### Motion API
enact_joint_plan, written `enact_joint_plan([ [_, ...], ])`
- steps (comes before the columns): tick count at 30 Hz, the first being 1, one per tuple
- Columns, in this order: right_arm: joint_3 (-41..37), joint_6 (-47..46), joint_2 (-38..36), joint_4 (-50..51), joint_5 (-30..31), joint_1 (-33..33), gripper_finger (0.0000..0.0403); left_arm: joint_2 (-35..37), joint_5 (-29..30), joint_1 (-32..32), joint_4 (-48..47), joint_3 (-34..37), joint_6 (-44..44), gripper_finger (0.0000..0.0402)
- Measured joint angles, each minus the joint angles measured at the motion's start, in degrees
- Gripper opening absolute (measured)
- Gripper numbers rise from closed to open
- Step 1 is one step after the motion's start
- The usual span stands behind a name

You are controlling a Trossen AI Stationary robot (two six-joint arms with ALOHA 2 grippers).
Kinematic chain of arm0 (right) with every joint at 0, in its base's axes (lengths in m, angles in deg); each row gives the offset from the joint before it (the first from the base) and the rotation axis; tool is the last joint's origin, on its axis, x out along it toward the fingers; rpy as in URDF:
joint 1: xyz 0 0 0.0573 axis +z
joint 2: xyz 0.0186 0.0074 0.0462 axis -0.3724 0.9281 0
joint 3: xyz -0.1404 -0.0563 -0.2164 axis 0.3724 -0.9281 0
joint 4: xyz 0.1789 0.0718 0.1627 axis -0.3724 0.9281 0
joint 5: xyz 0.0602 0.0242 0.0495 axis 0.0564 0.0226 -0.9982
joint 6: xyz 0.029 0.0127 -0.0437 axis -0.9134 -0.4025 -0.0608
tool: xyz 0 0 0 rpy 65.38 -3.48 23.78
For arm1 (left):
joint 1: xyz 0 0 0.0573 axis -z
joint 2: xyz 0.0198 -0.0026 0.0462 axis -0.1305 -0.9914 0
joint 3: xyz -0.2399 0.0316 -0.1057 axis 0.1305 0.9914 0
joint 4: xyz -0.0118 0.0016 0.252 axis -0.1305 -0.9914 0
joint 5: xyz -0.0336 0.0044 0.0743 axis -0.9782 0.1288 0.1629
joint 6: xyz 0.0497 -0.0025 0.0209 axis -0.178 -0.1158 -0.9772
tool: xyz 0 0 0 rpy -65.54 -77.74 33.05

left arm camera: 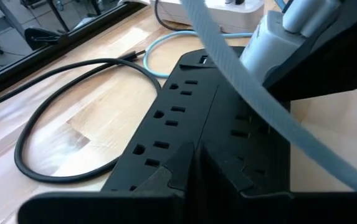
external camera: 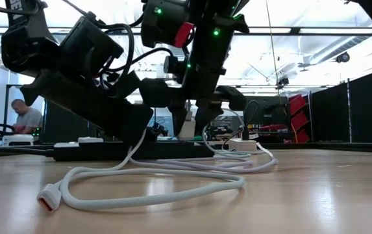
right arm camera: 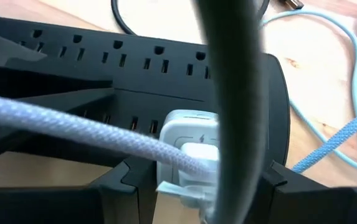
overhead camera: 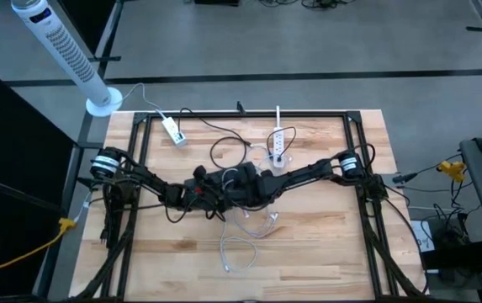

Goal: Insert USB
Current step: Insert the white charger adapter into the black outlet

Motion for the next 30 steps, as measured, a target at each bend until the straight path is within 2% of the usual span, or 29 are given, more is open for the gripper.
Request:
enact_joint_plan([
  [10, -0.1, 3.5, -1.4, -0.8, -5.9, -2.7, 0.0141, 0.0, -0.2, 0.0, -0.1, -0.1, -0.2, 0.0023],
  [13, -0.2, 6.0, -2.0, -0.8, -9.6, -4.2, 0.0141, 0.0, -0.2, 0.1, 0.0, -0.1, 0.1, 0.0023],
  [25, 0.2, 13.0, -3.7, -2.1, -12.4, -7.2, 0.0141, 0.0, 0.2, 0.1, -0.1, -0.1, 0.3, 0.0023],
  [30, 0.9, 15.0, -3.8, -2.9, -17.9, -10.0, 0.0141, 0.0, 0.6, 0.1, -0.5, -0.1, -1.2, 0.0023],
])
